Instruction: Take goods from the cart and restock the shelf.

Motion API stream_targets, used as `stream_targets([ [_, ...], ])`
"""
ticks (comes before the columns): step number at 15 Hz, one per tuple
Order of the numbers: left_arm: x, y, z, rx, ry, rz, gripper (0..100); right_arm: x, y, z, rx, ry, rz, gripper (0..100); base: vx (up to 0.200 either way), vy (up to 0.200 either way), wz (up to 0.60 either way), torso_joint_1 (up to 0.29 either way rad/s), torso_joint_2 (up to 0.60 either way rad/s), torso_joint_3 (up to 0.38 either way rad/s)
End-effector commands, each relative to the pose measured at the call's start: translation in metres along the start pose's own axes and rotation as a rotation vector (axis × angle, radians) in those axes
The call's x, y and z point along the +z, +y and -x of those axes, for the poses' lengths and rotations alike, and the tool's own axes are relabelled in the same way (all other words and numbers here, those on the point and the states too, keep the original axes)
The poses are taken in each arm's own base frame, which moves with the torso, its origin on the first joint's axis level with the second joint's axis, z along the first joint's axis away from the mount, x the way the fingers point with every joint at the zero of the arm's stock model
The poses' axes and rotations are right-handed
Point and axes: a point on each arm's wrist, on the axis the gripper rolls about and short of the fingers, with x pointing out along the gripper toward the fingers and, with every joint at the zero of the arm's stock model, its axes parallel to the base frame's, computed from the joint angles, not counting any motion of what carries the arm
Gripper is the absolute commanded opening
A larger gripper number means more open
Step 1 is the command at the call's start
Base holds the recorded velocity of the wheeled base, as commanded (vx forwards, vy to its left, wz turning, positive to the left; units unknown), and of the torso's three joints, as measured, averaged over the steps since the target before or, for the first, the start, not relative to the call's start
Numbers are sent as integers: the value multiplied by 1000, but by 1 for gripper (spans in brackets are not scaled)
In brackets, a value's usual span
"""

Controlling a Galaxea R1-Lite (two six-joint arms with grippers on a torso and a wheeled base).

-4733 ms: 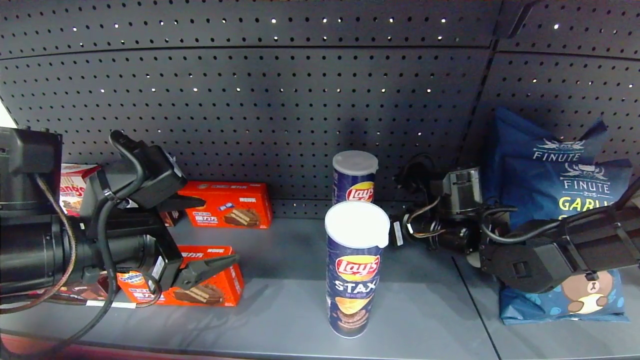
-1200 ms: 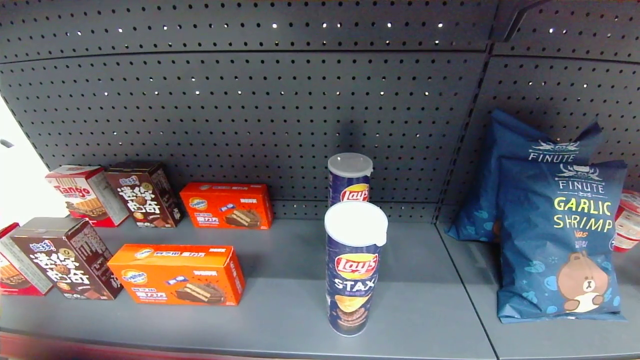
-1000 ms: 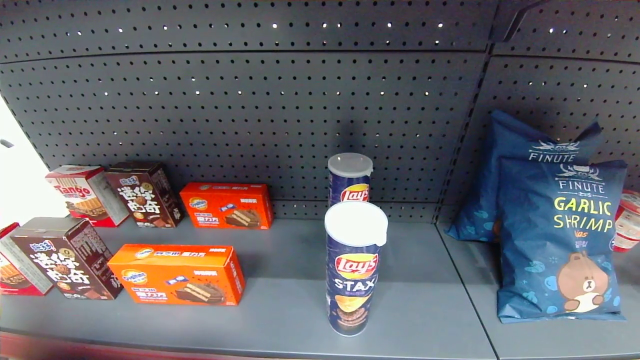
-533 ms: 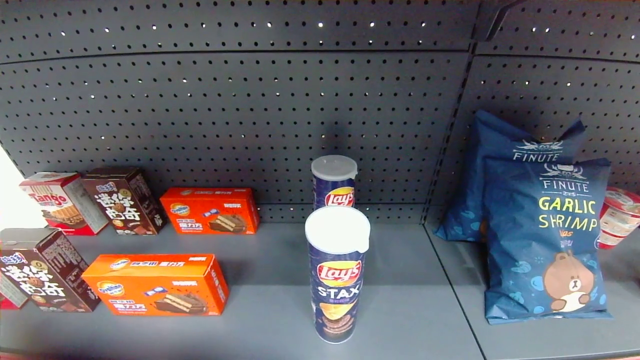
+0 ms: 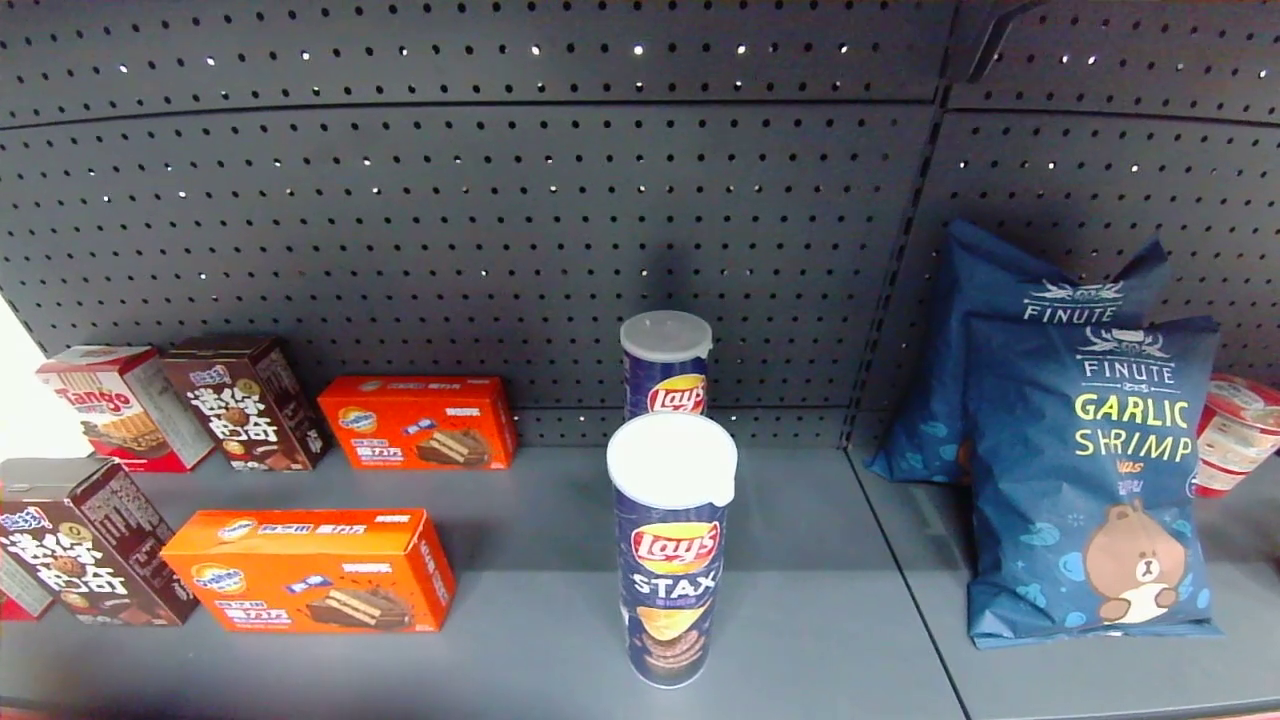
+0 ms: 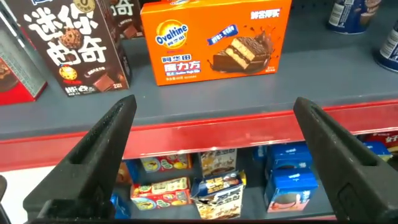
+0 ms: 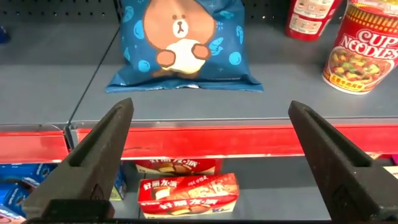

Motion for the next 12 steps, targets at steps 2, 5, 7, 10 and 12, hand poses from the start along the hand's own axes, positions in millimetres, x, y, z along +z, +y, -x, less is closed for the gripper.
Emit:
stream_targets([
  [2,0,0,0,-4,-1,2,100,0,0,0,1,5,0,100,0,100,0,-1,1,4],
  [5,0,0,0,-4,0,5,100,0,0,0,1,5,2,100,0,0,0,0,0,0],
  [7,0,0,0,1,0,7,100,0,0,0,0,3,0,100,0,0,0,0,0,0],
  [10,0,0,0,-2,0,8,100,0,0,0,1,5,2,100,0,0,0,0,0,0],
  [12,0,0,0,-2,0,8,100,0,0,0,1,5,2,100,0,0,0,0,0,0],
])
